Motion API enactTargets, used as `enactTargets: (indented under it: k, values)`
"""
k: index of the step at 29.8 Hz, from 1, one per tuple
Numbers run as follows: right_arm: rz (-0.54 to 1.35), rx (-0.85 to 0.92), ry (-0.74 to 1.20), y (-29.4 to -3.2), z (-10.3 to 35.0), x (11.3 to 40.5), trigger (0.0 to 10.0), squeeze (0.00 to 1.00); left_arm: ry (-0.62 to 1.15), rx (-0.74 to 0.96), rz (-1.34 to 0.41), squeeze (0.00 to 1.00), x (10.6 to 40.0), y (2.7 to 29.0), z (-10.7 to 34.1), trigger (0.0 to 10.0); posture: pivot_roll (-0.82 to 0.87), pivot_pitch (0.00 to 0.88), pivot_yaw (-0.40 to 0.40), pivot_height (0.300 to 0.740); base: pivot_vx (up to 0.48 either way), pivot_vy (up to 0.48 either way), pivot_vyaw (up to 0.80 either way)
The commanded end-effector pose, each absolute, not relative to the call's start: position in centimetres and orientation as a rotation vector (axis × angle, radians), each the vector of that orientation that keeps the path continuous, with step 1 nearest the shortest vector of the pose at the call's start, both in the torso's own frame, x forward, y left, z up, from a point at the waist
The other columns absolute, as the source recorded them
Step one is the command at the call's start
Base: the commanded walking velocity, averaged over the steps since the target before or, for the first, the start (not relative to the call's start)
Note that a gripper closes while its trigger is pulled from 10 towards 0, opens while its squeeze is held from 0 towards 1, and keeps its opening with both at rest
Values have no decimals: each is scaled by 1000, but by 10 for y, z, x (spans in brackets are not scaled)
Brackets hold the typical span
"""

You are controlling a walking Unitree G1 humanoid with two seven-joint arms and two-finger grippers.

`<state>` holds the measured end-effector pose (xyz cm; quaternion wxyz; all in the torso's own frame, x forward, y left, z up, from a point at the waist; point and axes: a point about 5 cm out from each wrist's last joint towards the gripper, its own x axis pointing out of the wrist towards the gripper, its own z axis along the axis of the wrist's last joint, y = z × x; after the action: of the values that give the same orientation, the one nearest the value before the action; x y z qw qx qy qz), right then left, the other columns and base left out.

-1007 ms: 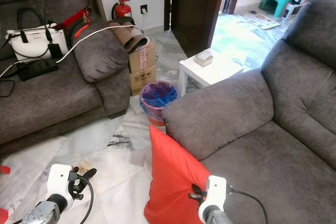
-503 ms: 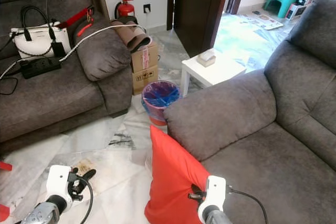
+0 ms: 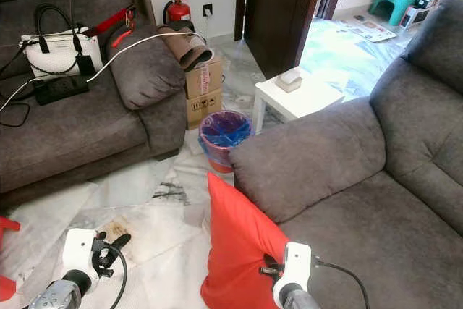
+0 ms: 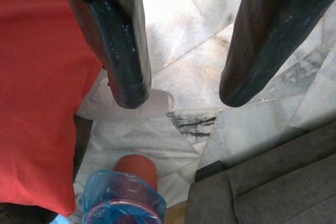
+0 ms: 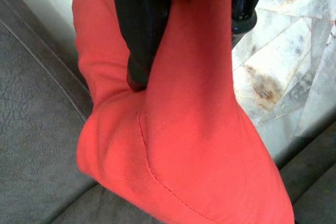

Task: Move the pillow to the sofa from floor

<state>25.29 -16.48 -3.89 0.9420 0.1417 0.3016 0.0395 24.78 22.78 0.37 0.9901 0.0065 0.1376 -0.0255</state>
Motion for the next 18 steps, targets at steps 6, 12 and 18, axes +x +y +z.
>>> enactTargets:
  k: [6,12,18]
  values:
    - [88,277,532,-169,-27,265,10000,0,281,3,-46,0,242,228,0,10000,185,144,-22,740,0,0,0]
    - [87,276,532,-169,-27,265,10000,0,279,2,-45,0,242,228,1,10000,185,146,-22,740,0,0,0]
    - [83,276,531,-169,-27,265,10000,0,277,5,-43,0,243,228,1,10000,186,145,-23,740,0,0,0]
